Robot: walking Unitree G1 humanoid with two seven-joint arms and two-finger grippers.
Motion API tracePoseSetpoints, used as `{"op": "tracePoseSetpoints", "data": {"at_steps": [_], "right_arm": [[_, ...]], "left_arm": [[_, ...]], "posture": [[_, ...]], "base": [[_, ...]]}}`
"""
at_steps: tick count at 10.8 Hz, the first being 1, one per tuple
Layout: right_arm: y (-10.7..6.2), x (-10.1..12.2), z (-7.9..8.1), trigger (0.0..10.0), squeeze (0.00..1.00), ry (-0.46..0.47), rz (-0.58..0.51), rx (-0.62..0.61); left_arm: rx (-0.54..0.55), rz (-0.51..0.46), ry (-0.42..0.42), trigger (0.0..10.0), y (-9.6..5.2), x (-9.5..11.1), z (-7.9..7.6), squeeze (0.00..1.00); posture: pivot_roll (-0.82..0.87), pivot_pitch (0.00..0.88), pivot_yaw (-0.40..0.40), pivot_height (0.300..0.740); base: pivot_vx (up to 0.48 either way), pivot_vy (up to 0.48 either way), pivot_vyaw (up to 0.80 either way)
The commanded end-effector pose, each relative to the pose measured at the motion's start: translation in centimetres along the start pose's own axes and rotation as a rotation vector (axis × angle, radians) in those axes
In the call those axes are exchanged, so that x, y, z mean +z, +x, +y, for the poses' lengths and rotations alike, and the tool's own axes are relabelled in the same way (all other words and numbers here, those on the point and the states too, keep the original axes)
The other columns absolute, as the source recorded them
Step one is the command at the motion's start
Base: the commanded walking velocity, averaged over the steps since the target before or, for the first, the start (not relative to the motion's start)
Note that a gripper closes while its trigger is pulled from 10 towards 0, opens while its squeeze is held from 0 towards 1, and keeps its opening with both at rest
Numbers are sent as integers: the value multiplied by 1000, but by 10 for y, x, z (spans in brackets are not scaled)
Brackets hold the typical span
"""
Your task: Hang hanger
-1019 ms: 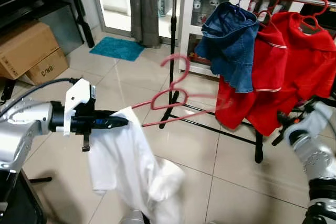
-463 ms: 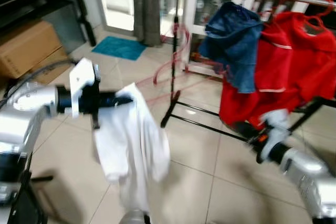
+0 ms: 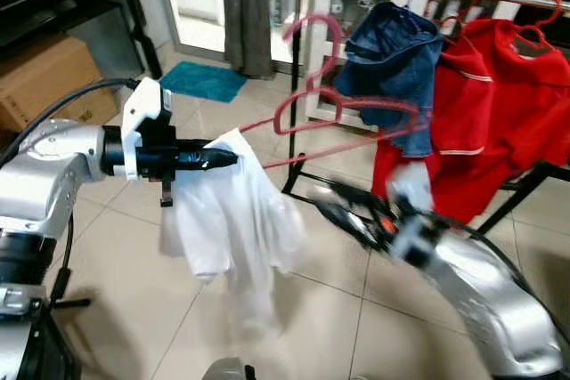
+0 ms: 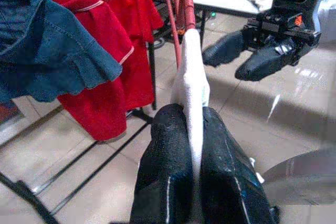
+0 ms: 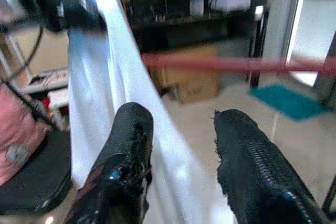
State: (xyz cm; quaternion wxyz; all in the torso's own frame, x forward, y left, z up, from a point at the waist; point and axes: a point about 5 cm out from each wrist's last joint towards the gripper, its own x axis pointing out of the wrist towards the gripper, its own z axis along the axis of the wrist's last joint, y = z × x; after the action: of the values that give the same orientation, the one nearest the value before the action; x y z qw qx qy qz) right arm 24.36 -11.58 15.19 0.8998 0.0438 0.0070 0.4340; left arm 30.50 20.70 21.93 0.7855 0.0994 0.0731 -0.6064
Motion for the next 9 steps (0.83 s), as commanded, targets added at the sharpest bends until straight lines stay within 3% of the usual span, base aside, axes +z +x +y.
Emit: {"op": "tracePoseSetpoints", "data": {"at_steps": [1, 2, 5, 7, 9], "right_arm": [[5, 9, 6, 10000, 1000, -34, -35, 9], [10, 14, 14, 10000, 0, -34, -64, 52], [20, 15, 32, 10000, 0, -20, -58, 155], [30, 1, 24, 10000, 0, -32, 30, 93], [38, -3, 16, 10000, 0, -56, 47, 46]], "left_arm": [[-23, -31, 17, 0, 1, 10, 2, 0], [-22, -32, 18, 0, 2, 11, 4, 0], [-18, -74, 27, 0, 7, 20, 11, 0], [-63, -109, 22, 0, 15, 27, 10, 0], [-97, -112, 14, 0, 20, 27, 7, 0]], "posture": [[44, 0, 32, 723], [43, 0, 31, 723], [42, 0, 31, 723], [40, 0, 39, 723], [40, 0, 39, 723]], "base": [[0, 0, 0], [0, 0, 0], [0, 0, 0], [0, 0, 0], [0, 0, 0]]}}
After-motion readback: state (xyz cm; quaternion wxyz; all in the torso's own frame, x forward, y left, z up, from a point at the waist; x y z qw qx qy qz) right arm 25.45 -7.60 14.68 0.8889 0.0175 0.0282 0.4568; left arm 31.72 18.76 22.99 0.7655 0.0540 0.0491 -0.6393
